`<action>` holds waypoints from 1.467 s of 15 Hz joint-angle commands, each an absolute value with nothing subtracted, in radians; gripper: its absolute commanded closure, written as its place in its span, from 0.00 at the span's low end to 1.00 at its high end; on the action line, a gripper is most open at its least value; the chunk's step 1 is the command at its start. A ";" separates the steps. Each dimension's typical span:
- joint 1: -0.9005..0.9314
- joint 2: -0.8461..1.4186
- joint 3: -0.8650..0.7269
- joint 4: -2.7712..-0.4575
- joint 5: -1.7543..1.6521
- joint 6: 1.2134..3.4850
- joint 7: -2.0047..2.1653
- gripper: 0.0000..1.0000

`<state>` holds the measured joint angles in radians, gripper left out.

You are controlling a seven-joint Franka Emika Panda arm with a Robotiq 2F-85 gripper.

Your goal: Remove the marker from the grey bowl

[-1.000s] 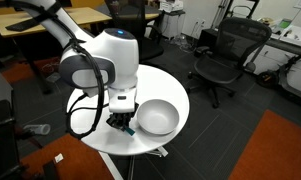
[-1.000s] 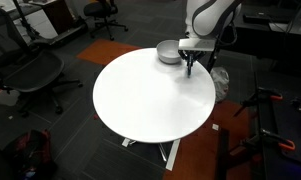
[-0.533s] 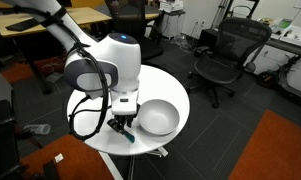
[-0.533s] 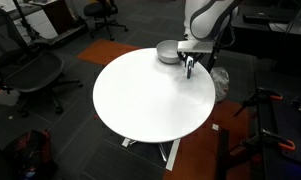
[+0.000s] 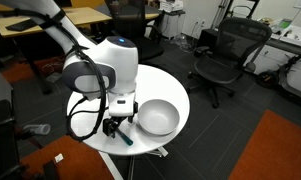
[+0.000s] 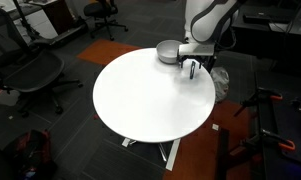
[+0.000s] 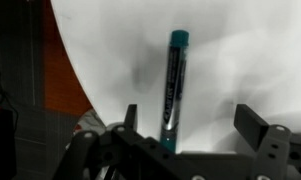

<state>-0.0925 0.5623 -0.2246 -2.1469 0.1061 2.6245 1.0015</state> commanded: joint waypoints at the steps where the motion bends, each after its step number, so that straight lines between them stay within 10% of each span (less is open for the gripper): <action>1: -0.068 0.515 -0.249 -2.171 0.111 2.649 0.992 0.00; 22: -0.077 -0.079 -0.216 -2.519 -0.145 2.590 0.993 0.00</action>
